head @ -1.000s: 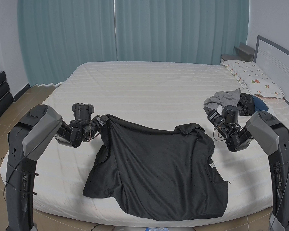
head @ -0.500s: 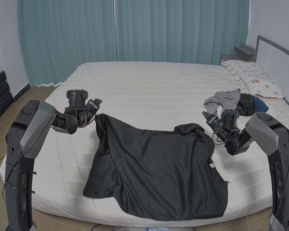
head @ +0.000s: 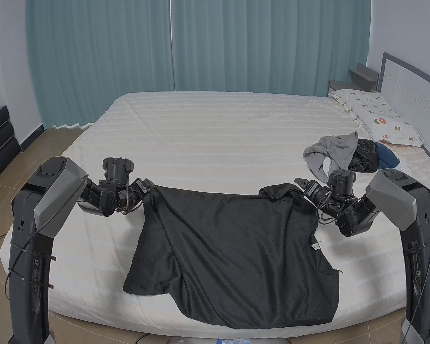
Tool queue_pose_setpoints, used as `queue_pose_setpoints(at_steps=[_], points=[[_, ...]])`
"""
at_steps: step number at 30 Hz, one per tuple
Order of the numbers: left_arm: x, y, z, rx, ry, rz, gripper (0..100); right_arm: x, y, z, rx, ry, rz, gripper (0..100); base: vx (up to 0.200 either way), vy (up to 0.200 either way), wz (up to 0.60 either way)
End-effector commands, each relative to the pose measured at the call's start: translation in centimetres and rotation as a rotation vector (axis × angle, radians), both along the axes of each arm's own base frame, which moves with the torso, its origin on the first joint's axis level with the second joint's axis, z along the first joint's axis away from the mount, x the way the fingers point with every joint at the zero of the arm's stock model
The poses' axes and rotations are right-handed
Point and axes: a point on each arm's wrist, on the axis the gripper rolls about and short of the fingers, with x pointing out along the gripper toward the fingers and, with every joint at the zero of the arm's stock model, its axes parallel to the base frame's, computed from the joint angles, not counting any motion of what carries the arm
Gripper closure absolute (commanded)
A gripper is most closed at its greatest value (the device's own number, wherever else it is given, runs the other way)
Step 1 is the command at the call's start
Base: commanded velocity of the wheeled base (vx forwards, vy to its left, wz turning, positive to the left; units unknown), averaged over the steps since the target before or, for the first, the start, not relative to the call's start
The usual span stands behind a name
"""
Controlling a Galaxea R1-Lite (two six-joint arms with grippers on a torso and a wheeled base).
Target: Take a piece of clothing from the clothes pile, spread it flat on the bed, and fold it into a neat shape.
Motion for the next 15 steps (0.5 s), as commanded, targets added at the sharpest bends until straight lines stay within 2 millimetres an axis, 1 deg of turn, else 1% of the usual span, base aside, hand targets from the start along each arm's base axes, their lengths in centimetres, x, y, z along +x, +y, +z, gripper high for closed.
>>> queue_pose_setpoints(at_steps=[1,3,4,5,7,8,9,10,11,12,13,15], points=[[-2.3,0.2,2.5,-0.063,0.004,0.007,0,-0.2,0.0,-0.6,-0.074,0.027,0.065,0,0.0,0.0,0.0],[-3.1,0.3,3.1,-0.083,0.008,0.024,0,-0.1,-0.1,-0.8,-0.107,0.025,0.088,0,0.0,0.0,0.0],[-3.1,0.3,3.1,-0.083,0.008,0.024,0,-0.1,-0.1,-0.8,-0.107,0.025,0.088,0,0.0,0.0,0.0],[-4.1,0.4,3.6,-0.09,0.023,0.033,0,-0.2,0.0,-1.4,-0.127,0.04,0.118,0,0.0,0.0,0.0],[-5.4,0.6,3.7,-0.092,0.046,0.031,0,-0.3,0.2,-1.9,-0.136,0.054,0.143,0,0.0,0.0,0.0],[-5.5,0.6,3.7,-0.091,0.05,0.032,0,-0.3,0.2,-2.0,-0.137,0.056,0.143,0,0.0,0.0,0.0],[-6.3,0.7,3.8,-0.095,0.053,0.029,0,-0.3,0.5,-2.6,-0.141,0.065,0.155,0,0.0,0.0,0.0],[-6.7,0.7,3.7,-0.095,0.058,0.028,0,-0.2,0.8,-2.8,-0.143,0.066,0.16,0,0.0,0.0,0.0],[-7.3,0.8,3.5,-0.096,0.063,0.027,0,-0.1,0.8,-3.1,-0.146,0.067,0.162,100,0.0,0.0,0.0],[-7.4,0.8,3.5,-0.096,0.063,0.027,0,-0.1,0.9,-3.2,-0.146,0.068,0.163,100,0.0,0.0,0.0],[-8.2,0.8,3.3,-0.097,0.052,0.023,0,0.1,0.9,-3.4,-0.148,0.07,0.162,100,0.0,0.0,0.0],[-9.0,0.7,3.0,-0.097,0.048,0.019,0,0.3,0.8,-3.2,-0.148,0.067,0.159,100,0.0,0.0,0.0]])
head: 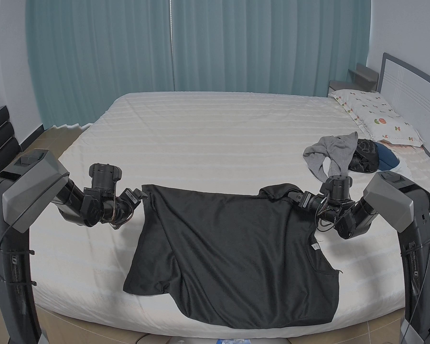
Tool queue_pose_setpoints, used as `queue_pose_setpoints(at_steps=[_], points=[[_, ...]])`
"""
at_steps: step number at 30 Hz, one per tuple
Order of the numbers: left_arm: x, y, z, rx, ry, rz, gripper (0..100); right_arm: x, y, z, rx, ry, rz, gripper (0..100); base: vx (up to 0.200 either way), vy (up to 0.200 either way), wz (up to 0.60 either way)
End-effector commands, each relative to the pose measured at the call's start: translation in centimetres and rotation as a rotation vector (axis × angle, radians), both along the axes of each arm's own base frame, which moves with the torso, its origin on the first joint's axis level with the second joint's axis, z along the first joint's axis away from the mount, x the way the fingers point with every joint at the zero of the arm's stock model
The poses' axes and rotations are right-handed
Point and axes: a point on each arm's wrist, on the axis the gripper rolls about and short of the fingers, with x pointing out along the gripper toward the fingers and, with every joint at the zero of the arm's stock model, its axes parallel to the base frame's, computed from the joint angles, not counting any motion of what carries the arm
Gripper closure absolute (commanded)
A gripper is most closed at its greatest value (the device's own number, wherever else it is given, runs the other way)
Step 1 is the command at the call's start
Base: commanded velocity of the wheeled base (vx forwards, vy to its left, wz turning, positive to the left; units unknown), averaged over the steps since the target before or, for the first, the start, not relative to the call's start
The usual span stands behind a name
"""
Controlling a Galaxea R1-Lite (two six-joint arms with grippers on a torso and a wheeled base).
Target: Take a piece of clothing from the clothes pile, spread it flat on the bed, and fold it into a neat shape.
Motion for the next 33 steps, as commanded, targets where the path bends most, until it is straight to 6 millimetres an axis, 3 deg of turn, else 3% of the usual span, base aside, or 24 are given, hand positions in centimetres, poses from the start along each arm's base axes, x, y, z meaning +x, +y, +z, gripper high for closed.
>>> queue_pose_setpoints(at_steps=[1,7,9,13,17,22,23,27,33], points=[[-3.2,0.0,1.1,-0.006,-0.029,-0.009,0,0.6,0.2,-1.0,-0.009,0.011,0.01,100,0.0,0.0,0.0],[-5.3,-0.7,1.4,-0.006,-0.014,-0.035,0,2.7,-0.7,1.3,-0.005,-0.059,-0.035,100,0.0,0.0,0.0],[-6.0,-0.9,1.1,-0.005,0.005,-0.045,0,4.6,-1.4,4.0,0.007,-0.173,-0.093,100,0.0,0.0,0.0],[-6.2,-1.2,0.6,-0.006,0.022,-0.058,0,6.9,-2.1,6.1,0.017,-0.294,-0.211,100,0.0,0.0,0.0],[-6.3,-1.5,0.4,-0.015,0.031,-0.075,0,7.5,-2.0,5.7,0.014,-0.317,-0.241,100,0.0,0.0,0.0],[-6.7,-1.9,0.1,-0.013,0.047,-0.09,0,7.4,-1.3,2.4,-0.008,-0.254,-0.229,100,0.0,0.0,0.0],[-6.7,-1.9,0.0,-0.013,0.048,-0.09,0,7.3,-1.4,2.0,-0.012,-0.241,-0.228,0,0.0,0.0,0.0],[-6.8,-1.9,0.0,-0.013,0.051,-0.09,0,6.9,-1.1,1.4,-0.02,-0.219,-0.219,0,0.0,0.0,0.0],[-7.3,-1.9,-0.1,-0.01,0.063,-0.09,0,5.7,-2.0,3.1,-0.004,-0.216,-0.232,0,0.0,0.0,0.0]])
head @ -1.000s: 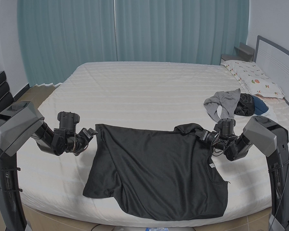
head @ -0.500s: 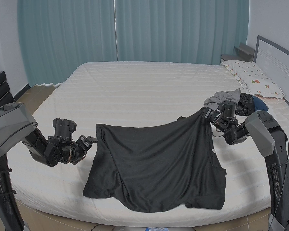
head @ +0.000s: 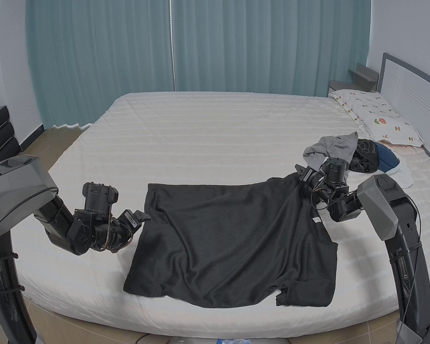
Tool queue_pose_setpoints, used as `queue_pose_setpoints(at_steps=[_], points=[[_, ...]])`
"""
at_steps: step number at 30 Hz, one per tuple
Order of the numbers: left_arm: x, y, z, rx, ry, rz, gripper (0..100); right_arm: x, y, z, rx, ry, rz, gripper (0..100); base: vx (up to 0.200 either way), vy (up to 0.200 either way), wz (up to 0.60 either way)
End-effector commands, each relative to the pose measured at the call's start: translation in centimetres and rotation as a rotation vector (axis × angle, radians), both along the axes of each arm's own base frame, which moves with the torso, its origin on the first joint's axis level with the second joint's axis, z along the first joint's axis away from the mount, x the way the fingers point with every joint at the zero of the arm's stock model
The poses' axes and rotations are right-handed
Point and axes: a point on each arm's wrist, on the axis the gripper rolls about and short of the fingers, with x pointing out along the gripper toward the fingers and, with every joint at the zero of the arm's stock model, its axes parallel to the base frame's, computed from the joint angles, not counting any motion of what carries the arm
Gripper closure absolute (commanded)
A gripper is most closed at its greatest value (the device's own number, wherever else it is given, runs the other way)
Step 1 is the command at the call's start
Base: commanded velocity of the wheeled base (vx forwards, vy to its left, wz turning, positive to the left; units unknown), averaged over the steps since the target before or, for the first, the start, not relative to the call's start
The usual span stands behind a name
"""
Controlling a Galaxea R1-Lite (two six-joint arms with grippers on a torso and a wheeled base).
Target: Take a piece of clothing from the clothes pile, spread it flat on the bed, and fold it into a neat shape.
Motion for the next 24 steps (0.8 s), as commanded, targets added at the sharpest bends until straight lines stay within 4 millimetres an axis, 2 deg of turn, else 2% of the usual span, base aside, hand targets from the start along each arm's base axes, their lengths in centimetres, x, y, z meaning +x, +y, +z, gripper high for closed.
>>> queue_pose_setpoints(at_steps=[1,3,5,6,9,11,15,19,22,24], points=[[-0.5,0.1,0.0,0.001,0.01,-0.001,0,-2.2,-0.7,1.8,0.029,0.016,0.0,0,0.0,0.0,0.0],[-0.9,0.1,0.1,0.001,0.002,0.0,0,-3.9,-0.9,2.8,0.059,0.025,0.037,0,0.0,0.0,0.0],[-0.9,0.1,0.2,0.001,0.0,0.0,0,-4.1,-0.9,2.9,0.063,0.028,0.044,0,0.0,0.0,0.0],[-1.5,0.0,0.2,-0.002,-0.01,-0.007,0,-6.3,-1.1,3.7,0.094,0.072,0.063,0,0.0,0.0,0.0],[-1.9,-0.1,0.2,-0.002,-0.016,-0.012,0,-8.4,-1.3,4.7,0.171,0.104,0.052,0,0.0,0.0,0.0],[-2.3,-0.2,0.0,-0.001,-0.01,-0.018,0,-10.8,-1.0,5.5,0.291,0.16,0.041,0,0.0,0.0,0.0],[-3.0,-0.4,-0.2,-0.017,0.015,-0.011,0,-14.1,-0.8,4.9,0.305,0.253,0.038,0,0.0,0.0,0.0],[-3.3,-0.8,-0.3,-0.034,0.026,-0.011,0,-15.8,-0.7,4.2,0.314,0.305,0.025,0,0.0,0.0,0.0],[-3.3,-1.2,-0.5,-0.046,0.026,-0.024,0,-18.2,0.2,3.7,0.381,0.385,0.033,0,-0.2,0.0,0.0],[-3.4,-1.3,-0.5,-0.049,0.025,-0.029,0,-18.4,0.3,3.5,0.4,0.393,0.038,0,-0.2,0.0,0.0]])
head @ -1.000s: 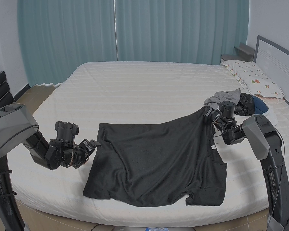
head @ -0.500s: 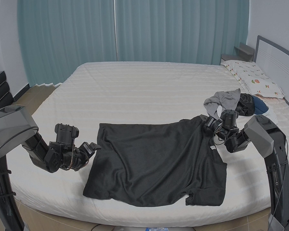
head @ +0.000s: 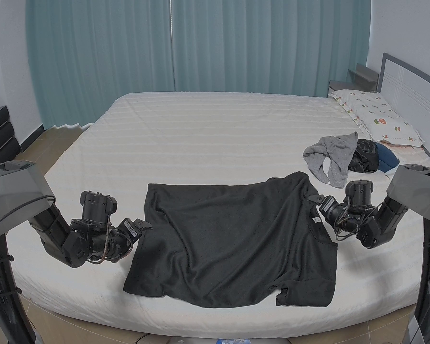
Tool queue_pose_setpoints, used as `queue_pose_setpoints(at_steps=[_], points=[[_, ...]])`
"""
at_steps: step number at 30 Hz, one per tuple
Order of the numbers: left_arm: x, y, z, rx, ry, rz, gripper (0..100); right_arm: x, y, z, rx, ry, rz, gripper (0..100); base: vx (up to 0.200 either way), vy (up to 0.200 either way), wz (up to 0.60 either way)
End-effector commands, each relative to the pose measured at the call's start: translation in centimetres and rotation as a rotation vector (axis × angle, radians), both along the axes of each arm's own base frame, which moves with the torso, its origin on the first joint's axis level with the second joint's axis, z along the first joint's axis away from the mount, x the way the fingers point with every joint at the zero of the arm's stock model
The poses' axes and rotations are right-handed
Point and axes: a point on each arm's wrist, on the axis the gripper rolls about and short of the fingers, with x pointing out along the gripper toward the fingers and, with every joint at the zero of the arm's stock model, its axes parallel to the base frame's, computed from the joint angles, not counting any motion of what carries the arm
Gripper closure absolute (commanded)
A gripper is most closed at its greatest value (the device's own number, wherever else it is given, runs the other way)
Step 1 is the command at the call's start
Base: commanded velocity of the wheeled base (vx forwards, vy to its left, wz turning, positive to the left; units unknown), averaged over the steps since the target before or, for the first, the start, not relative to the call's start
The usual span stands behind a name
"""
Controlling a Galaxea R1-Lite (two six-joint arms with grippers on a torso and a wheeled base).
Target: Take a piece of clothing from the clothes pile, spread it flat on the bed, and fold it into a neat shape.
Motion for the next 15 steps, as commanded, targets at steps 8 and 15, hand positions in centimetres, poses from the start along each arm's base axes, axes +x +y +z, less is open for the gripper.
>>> queue_pose_setpoints(at_steps=[8,15], points=[[-1.3,-1.0,-0.7,-0.036,0.042,-0.011,0,-3.9,1.1,1.1,0.099,0.013,0.057,0,-0.2,0.0,0.0],[-1.9,-1.1,-0.8,-0.058,0.018,-0.032,0,-4.1,1.2,1.0,0.106,0.017,0.068,0,-0.057,0.0,0.0]])
